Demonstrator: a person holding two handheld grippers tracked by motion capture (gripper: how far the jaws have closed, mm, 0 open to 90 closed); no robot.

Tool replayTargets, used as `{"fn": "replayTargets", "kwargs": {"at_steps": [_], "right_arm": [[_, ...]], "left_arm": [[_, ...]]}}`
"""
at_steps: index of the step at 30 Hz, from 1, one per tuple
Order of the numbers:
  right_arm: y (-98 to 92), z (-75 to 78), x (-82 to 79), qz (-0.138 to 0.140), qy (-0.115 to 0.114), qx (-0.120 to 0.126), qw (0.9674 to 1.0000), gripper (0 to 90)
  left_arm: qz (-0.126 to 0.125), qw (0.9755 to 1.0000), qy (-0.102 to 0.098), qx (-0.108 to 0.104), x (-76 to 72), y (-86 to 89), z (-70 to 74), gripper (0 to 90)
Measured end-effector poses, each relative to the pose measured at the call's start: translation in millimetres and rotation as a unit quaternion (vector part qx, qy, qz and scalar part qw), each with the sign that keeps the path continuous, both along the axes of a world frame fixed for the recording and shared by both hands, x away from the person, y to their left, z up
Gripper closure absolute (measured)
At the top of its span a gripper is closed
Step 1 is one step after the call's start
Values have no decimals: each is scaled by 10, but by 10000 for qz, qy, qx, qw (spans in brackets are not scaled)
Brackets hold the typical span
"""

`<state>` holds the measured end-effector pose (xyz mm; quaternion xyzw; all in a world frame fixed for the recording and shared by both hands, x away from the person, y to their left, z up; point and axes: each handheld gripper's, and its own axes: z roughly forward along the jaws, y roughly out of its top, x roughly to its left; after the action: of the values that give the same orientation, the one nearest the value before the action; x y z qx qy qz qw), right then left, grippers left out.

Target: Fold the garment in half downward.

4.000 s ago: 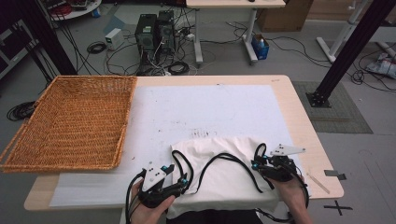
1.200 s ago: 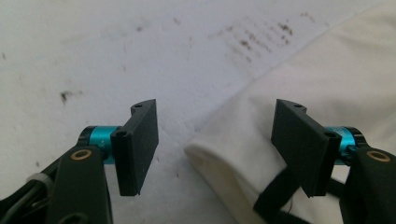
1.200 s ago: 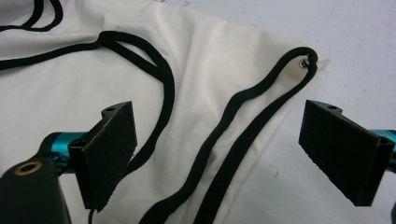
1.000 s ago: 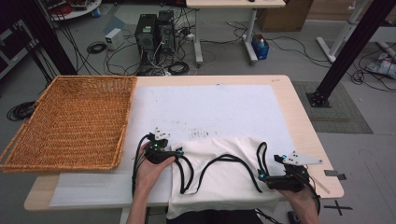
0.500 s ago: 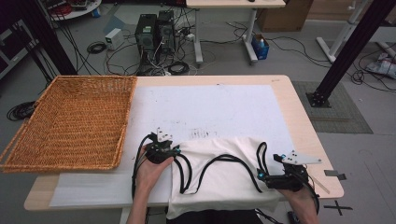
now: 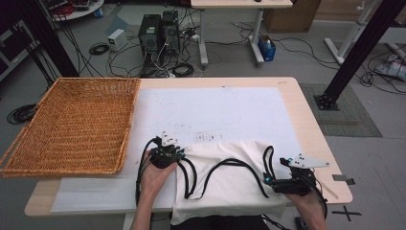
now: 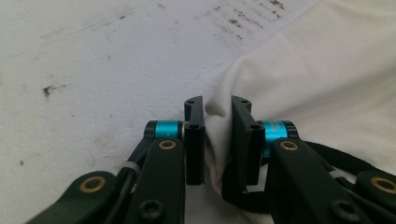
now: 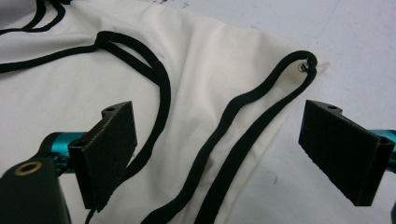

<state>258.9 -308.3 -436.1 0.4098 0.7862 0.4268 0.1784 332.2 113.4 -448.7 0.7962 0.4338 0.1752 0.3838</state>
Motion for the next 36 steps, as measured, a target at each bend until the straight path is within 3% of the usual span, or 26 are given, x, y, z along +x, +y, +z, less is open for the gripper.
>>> {"fn": "replayTargets", "kwargs": {"at_steps": [6, 11, 15, 20, 24, 29, 32, 36], "right_arm": [[2, 15, 23, 14, -15, -32, 10000, 112], [-60, 43, 98, 11, -15, -48, 10000, 166], [-90, 117, 318, -82, 42, 38, 10000, 194], [-96, 158, 737, -323, 66, 101, 9994, 270], [-135, 43, 1014, -481, 402, 89, 9980, 294], [-174, -38, 1149, -438, 766, 134, 9960, 294], [-152, -102, 1185, -300, 911, -115, 9953, 295], [-122, -102, 1173, -251, 785, -391, 9958, 337]], "left_arm": [[3, 9996, 62, -261, 7, 38, -25, 826], [-21, 9995, 73, -293, 8, 49, -29, 826], [-49, 9997, 18, -228, 3, 39, -29, 824], [-48, 9997, -5, -222, 0, 35, -31, 823], [-49, 9998, -10, -215, -1, 33, -31, 822], [-40, 9997, 22, -260, 5, 41, -32, 821], [-60, 9997, 9, -216, 1, 38, -29, 820], [-59, 9998, -16, -200, -2, 33, -30, 820]]}}
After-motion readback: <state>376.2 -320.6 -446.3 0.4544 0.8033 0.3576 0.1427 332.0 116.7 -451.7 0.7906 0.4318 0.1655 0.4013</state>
